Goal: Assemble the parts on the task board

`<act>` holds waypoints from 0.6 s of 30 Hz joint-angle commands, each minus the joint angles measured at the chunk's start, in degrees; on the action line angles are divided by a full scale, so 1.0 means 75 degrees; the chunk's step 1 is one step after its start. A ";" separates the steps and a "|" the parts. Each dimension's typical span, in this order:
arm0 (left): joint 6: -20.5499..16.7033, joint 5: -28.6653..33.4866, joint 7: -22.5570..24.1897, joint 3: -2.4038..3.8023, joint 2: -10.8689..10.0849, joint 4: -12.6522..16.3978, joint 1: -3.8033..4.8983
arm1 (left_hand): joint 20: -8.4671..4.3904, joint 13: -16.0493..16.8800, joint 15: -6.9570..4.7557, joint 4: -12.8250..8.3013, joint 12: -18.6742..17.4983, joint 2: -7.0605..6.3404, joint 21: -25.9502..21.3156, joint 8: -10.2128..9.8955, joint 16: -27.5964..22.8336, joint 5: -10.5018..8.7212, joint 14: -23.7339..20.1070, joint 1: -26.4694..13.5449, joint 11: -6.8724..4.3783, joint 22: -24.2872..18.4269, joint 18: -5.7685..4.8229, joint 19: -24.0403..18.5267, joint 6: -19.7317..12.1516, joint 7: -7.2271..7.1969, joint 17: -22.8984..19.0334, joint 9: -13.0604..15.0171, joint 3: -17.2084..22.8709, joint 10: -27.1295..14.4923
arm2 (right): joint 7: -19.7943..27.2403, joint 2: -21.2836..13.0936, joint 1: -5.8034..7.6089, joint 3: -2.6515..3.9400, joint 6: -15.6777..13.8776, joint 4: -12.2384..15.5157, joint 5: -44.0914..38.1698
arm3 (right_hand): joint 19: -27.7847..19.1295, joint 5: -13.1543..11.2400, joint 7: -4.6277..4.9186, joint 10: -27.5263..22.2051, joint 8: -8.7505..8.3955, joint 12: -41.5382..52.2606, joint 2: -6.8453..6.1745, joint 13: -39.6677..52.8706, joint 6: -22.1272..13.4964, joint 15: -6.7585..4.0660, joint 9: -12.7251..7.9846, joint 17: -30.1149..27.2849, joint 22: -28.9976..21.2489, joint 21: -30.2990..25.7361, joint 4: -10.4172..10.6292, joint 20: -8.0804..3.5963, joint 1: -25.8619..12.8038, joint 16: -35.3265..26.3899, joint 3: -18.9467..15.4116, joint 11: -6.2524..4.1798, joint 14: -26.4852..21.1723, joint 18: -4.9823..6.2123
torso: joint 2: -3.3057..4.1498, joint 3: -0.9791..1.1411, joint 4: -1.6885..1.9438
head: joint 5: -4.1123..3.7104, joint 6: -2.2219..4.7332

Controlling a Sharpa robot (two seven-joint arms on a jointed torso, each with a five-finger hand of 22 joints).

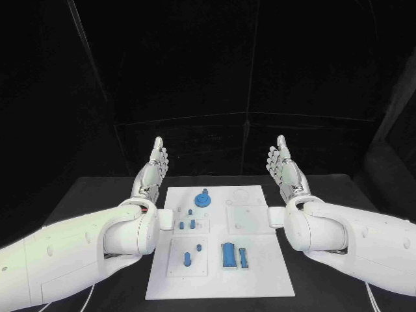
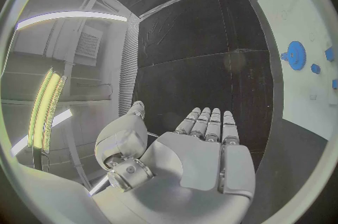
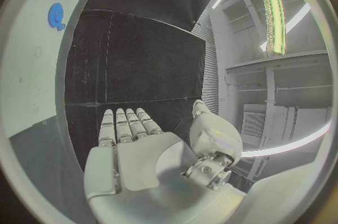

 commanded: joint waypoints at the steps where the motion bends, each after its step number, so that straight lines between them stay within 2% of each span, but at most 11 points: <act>1: -0.0083 -0.0115 0.0163 0.0011 0.0006 0.0015 0.0013 | -0.0012 -0.0011 0.0004 0.0001 -0.0029 -0.0001 -0.0030 -0.0031 -0.0052 -0.0029 -0.0280 -0.0420 -0.0016 -0.0051 -0.0162 -0.0534 -0.0322 -0.0013 -0.0012 -0.0010 -0.0042 -0.0319 | 0.0117 0.0003 0.0014 0.0008 -0.0060 0.0018 0.0007 | -0.0297 -0.0048 0.0001 -0.0308 -0.0030 -0.0028 0.0002 -0.0010 -0.0299 0.0001 -0.0014 -0.0008 -0.0078 -0.0051 -0.0005 -0.0010 -0.0460 -0.0036 0.0051 -0.0011 -0.0336 -0.0110 | 0.0000 0.0000 -0.0001 | -0.0001 -0.0001; 3: -0.0083 -0.0115 0.0163 0.0011 0.0006 0.0015 0.0013 | -0.0012 -0.0011 0.0004 0.0001 -0.0029 -0.0001 -0.0030 -0.0031 -0.0052 -0.0029 -0.0296 -0.0471 -0.0016 -0.0051 -0.0162 -0.0534 -0.0347 -0.0013 -0.0012 -0.0010 -0.0042 -0.0362 | 0.0117 0.0003 0.0014 0.0008 -0.0060 0.0018 0.0007 | -0.0337 -0.0048 0.0001 -0.0367 -0.0030 -0.0028 0.0002 -0.0010 -0.0331 0.0001 -0.0014 -0.0008 -0.0078 -0.0051 -0.0005 -0.0010 -0.0510 -0.0036 0.0051 -0.0011 -0.0387 -0.0110 | 0.0000 0.0000 -0.0001 | -0.0001 -0.0001; 4: -0.0083 -0.0115 0.0163 0.0011 0.0006 0.0015 0.0013 | -0.0012 -0.0011 0.0004 0.0001 -0.0029 -0.0001 -0.0030 -0.0031 -0.0052 -0.0029 -0.0850 -0.0599 -0.0016 -0.0051 -0.0162 -0.0534 -0.0950 -0.0013 -0.0012 -0.0010 -0.0042 -0.0980 | 0.0117 0.0003 0.0014 0.0008 -0.0060 0.0018 0.0007 | -0.0923 -0.0048 0.0001 -0.0431 -0.0030 -0.0028 0.0002 -0.0010 -0.0918 0.0001 -0.0014 -0.0008 -0.0078 -0.0051 -0.0005 -0.0010 -0.0611 -0.0036 0.0051 -0.0011 -0.0462 -0.0110 | 0.0000 0.0000 -0.0001 | -0.0001 -0.0001; 5: -0.0083 -0.0115 0.0163 0.0011 0.0006 0.0015 0.0013 | -0.0012 -0.0011 0.0004 0.0001 -0.0029 -0.0001 -0.0030 -0.0031 -0.0052 -0.0029 -0.0850 -0.0722 -0.0016 -0.0051 -0.0162 -0.0534 -0.0950 -0.0013 -0.0012 -0.0010 -0.0042 -0.0980 | 0.0117 0.0003 0.0014 0.0008 -0.0060 0.0018 0.0007 | -0.0923 -0.0048 0.0001 -0.1004 -0.0030 -0.0028 0.0002 -0.0010 -0.0918 0.0001 -0.0014 -0.0008 -0.0078 -0.0051 -0.0005 -0.0010 -0.0760 -0.0036 0.0051 -0.0011 -0.1059 -0.0110 | 0.0000 0.0000 -0.0001 | -0.0001 -0.0001; 6: -0.0083 -0.0115 0.0163 0.0011 0.0006 0.0015 0.0013 | -0.0012 -0.0011 0.0004 0.0001 -0.0029 -0.0001 -0.0030 -0.0031 -0.0052 -0.0029 -0.0850 -0.1300 -0.0016 -0.0051 -0.0162 -0.0534 -0.0950 -0.0013 -0.0012 -0.0010 -0.0042 -0.0980 | 0.0117 0.0003 0.0014 0.0008 -0.0060 0.0018 0.0007 | -0.0923 -0.0048 0.0001 -0.1004 -0.0030 -0.0028 0.0002 -0.0010 -0.0918 0.0001 -0.0014 -0.0008 -0.0078 -0.0051 -0.0005 -0.0010 -0.0873 -0.0036 0.0051 -0.0011 -0.1059 -0.0110 | 0.0000 0.0000 -0.0001 | -0.0001 -0.0001; 7: -0.0083 -0.0115 0.0163 0.0011 0.0006 0.0015 0.0013 | -0.0012 -0.0011 0.0004 0.0001 -0.0029 -0.0001 -0.0030 -0.0031 -0.0052 -0.0029 -0.0850 -0.1300 -0.0016 -0.0051 -0.0162 -0.0534 -0.0950 -0.0013 -0.0012 -0.0010 -0.0042 -0.0980 | 0.0117 0.0003 0.0014 0.0008 -0.0060 0.0018 0.0007 | -0.0923 -0.0048 0.0001 -0.1004 -0.0030 -0.0028 0.0002 -0.0010 -0.0918 0.0001 -0.0014 -0.0008 -0.0078 -0.0051 -0.0005 -0.0010 -0.1414 -0.0036 0.0051 -0.0011 -0.1059 -0.0110 | 0.0000 0.0000 -0.0001 | -0.0001 -0.0001; 18: -0.0083 -0.0115 0.0163 0.0011 0.0006 0.0015 0.0013 | -0.0012 -0.0011 0.0004 0.0001 -0.0029 -0.0001 -0.0030 -0.0031 -0.0052 -0.0029 -0.0850 -0.1300 -0.0016 -0.0051 -0.0162 -0.0534 -0.0950 -0.0013 -0.0012 -0.0010 -0.0042 -0.0980 | 0.0117 0.0003 0.0014 0.0008 -0.0060 0.0018 0.0007 | -0.0923 -0.0048 0.0001 -0.1004 -0.0030 -0.0028 0.0002 -0.0010 -0.0918 0.0001 -0.0014 -0.0008 -0.0078 -0.0051 -0.0005 -0.0010 -0.1414 -0.0036 0.0051 -0.0011 -0.1059 -0.0110 | 0.0000 0.0000 -0.0001 | -0.0001 -0.0001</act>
